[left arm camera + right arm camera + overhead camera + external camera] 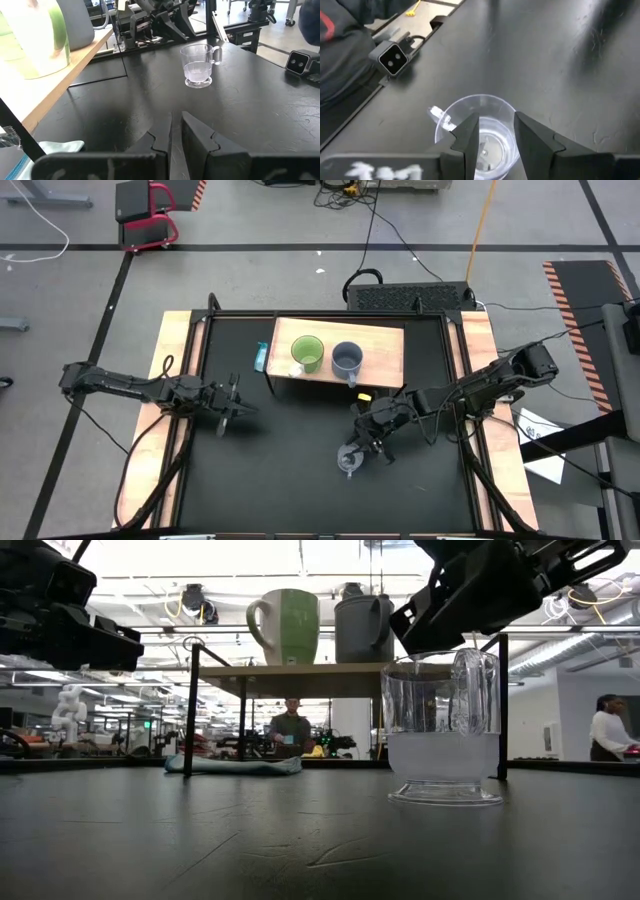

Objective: Stack small to large cups/mugs on shelf
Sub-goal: Put the transparent cup on the shelf

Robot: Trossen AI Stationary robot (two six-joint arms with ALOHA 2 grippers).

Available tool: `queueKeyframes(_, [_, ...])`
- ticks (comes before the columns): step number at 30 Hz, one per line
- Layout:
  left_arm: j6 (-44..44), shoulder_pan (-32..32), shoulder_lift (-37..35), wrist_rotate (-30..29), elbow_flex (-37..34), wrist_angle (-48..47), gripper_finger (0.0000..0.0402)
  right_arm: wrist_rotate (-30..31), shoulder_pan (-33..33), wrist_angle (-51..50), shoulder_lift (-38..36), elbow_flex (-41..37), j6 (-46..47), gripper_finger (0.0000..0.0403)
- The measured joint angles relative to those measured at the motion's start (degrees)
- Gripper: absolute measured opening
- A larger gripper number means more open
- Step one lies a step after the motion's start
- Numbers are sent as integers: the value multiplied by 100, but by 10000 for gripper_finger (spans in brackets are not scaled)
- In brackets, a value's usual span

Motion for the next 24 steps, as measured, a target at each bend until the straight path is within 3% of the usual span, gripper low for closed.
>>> queueKeyframes(10, [12, 1, 2, 0, 0, 0, 42, -1, -9, -861, 0, 302, 93, 116])
queueKeyframes(24, [-4, 0, 0, 0, 0, 0, 42, 149, -11, -1145, 2, 321, 178, 116])
